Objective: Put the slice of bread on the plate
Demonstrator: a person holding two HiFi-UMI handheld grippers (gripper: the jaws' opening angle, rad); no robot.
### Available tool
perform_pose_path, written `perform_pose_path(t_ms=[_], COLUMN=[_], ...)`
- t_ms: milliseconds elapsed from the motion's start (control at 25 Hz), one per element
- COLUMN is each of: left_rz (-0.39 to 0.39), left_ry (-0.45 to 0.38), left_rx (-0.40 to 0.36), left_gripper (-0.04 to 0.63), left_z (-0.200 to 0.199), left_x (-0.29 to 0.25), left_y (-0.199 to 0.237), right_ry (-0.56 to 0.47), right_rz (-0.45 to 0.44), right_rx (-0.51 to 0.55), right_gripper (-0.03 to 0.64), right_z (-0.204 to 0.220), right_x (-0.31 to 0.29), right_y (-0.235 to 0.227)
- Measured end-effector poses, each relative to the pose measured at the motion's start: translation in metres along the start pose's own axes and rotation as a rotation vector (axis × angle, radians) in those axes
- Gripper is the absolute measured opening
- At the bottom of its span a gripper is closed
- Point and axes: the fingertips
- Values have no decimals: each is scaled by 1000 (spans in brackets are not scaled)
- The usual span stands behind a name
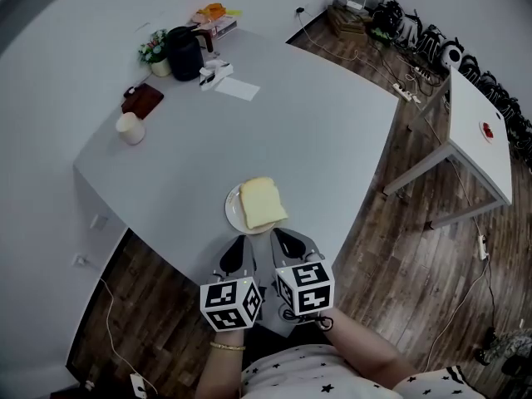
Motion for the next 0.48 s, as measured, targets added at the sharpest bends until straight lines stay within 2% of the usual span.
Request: perform_pose_path(t_ms=[480], left_rz=[12], left_ry=[-1], left_rx=[-17], left_gripper=[8], left_z=[-2], left_x=[6], left_y=[-3], right_ry=[-12], right_rz=[10], right_rx=[5], right_gripper=[-2], right_z=[-2], right_x=[7], right_y=[5])
Point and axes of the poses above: the fingertips, and each gripper's own axes: x backward along the fingers, y to its left, z out of its underside, and after that the axes turned 4 degrees about x, right-handed
